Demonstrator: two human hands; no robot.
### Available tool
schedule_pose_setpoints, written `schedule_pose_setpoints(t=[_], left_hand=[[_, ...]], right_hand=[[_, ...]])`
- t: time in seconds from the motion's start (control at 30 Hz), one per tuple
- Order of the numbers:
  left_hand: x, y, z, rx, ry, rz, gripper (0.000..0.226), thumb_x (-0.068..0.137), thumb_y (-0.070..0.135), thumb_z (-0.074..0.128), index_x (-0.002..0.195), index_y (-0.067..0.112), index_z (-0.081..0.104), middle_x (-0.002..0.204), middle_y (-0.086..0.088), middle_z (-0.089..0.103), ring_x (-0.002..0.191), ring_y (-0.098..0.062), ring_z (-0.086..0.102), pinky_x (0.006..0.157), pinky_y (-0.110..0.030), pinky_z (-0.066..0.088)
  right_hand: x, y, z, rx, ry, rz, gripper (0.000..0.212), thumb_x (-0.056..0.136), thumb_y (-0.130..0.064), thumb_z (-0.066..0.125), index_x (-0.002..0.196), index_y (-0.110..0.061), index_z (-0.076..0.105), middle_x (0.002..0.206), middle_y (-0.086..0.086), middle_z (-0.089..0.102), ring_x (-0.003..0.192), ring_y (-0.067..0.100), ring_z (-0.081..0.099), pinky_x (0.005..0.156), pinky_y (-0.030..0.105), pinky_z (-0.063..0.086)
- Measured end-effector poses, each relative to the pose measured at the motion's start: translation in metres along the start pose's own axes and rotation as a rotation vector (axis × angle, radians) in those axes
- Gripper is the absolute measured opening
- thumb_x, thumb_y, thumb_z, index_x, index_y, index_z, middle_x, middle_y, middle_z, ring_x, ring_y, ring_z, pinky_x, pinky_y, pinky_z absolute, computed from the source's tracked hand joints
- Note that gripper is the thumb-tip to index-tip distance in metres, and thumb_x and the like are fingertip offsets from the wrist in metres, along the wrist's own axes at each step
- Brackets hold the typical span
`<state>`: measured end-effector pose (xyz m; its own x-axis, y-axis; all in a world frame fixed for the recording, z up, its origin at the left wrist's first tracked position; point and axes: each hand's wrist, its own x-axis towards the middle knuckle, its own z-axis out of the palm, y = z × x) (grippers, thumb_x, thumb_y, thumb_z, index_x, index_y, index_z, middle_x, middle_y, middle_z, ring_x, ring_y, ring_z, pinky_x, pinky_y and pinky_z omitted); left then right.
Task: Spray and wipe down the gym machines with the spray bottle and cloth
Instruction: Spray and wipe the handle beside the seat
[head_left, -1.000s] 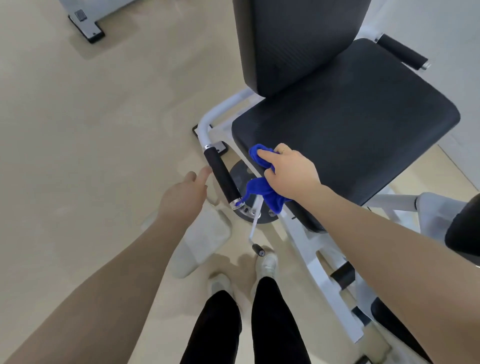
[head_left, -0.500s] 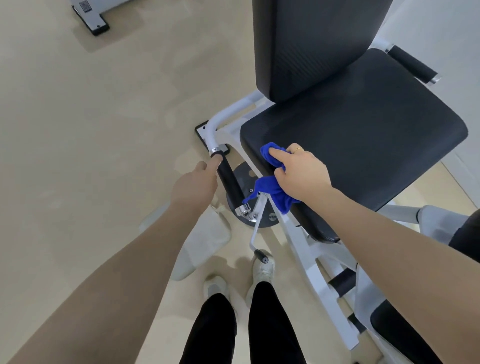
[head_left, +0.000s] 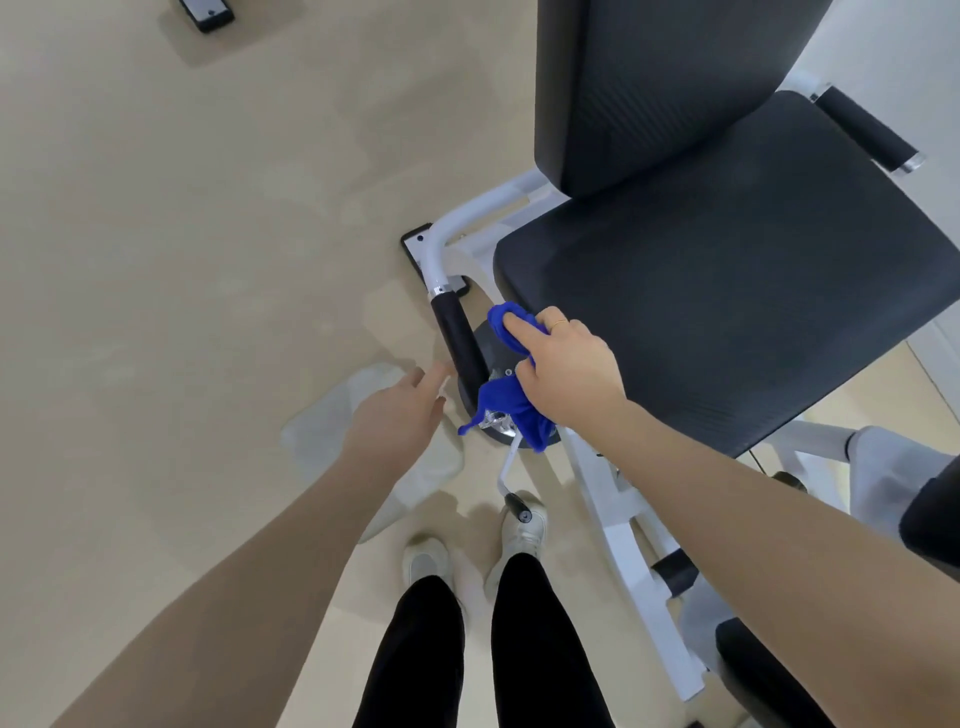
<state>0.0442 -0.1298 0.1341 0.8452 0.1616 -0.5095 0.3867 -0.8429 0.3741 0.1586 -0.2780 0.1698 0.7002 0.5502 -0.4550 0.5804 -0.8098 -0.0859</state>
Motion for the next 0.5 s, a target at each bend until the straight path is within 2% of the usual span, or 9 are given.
schedule_pose_setpoints(t=[0.1,0.17,0.27,0.37,0.43,0.5], left_hand=[[0.004,-0.008,-0.014,-0.029,0.071,-0.026,0.056,0.099,0.021,0.038,0.149,0.028,0.015,0.112,-0.011,0.05,0.081,-0.035,0.057,0.061,-0.035,0.035],[0.007,-0.013,-0.02,-0.088,0.143,-0.052,0.061,0.098,0.021,0.039,0.149,0.031,0.007,0.111,-0.011,0.051,0.079,-0.035,0.057,0.063,-0.04,0.042],[0.013,-0.019,-0.019,-0.234,0.219,-0.087,0.063,0.097,0.021,0.043,0.15,0.027,0.009,0.117,-0.009,0.055,0.086,-0.035,0.058,0.072,-0.042,0.046],[0.018,-0.029,-0.008,-0.303,0.259,-0.13,0.064,0.095,0.021,0.046,0.149,0.022,0.012,0.117,-0.011,0.058,0.083,-0.034,0.057,0.069,-0.036,0.04],[0.018,-0.037,-0.003,-0.317,0.274,-0.153,0.063,0.095,0.02,0.046,0.149,0.022,0.014,0.115,-0.012,0.059,0.083,-0.034,0.056,0.068,-0.034,0.038],[0.014,-0.043,0.0,-0.319,0.261,-0.163,0.061,0.095,0.02,0.047,0.148,0.021,0.016,0.118,-0.012,0.058,0.086,-0.034,0.057,0.069,-0.033,0.037]], right_hand=[[0.006,-0.024,0.007,-0.056,0.003,-0.127,0.054,0.094,-0.029,0.038,0.145,-0.027,0.019,0.133,0.008,0.038,0.101,0.027,0.045,0.075,0.035,0.037],[0.004,-0.046,0.021,-0.103,-0.047,-0.178,0.057,0.092,-0.033,0.043,0.144,-0.028,0.019,0.136,0.009,0.032,0.107,0.03,0.043,0.081,0.038,0.038],[0.028,-0.057,0.036,-0.177,0.033,-0.09,0.058,0.088,-0.027,0.053,0.139,-0.025,0.025,0.133,0.01,0.032,0.105,0.031,0.043,0.08,0.038,0.036],[0.085,-0.053,0.026,-0.178,0.136,-0.027,0.05,0.091,-0.023,0.047,0.137,-0.027,0.029,0.136,0.012,0.032,0.106,0.033,0.044,0.081,0.04,0.036],[0.108,-0.053,0.021,-0.203,0.115,-0.056,0.047,0.093,-0.024,0.044,0.137,-0.028,0.03,0.138,0.013,0.031,0.109,0.033,0.044,0.081,0.04,0.037],[0.098,-0.05,0.024,-0.239,0.098,-0.162,0.043,0.093,-0.023,0.044,0.135,-0.029,0.036,0.133,0.011,0.035,0.105,0.031,0.045,0.078,0.038,0.037]])
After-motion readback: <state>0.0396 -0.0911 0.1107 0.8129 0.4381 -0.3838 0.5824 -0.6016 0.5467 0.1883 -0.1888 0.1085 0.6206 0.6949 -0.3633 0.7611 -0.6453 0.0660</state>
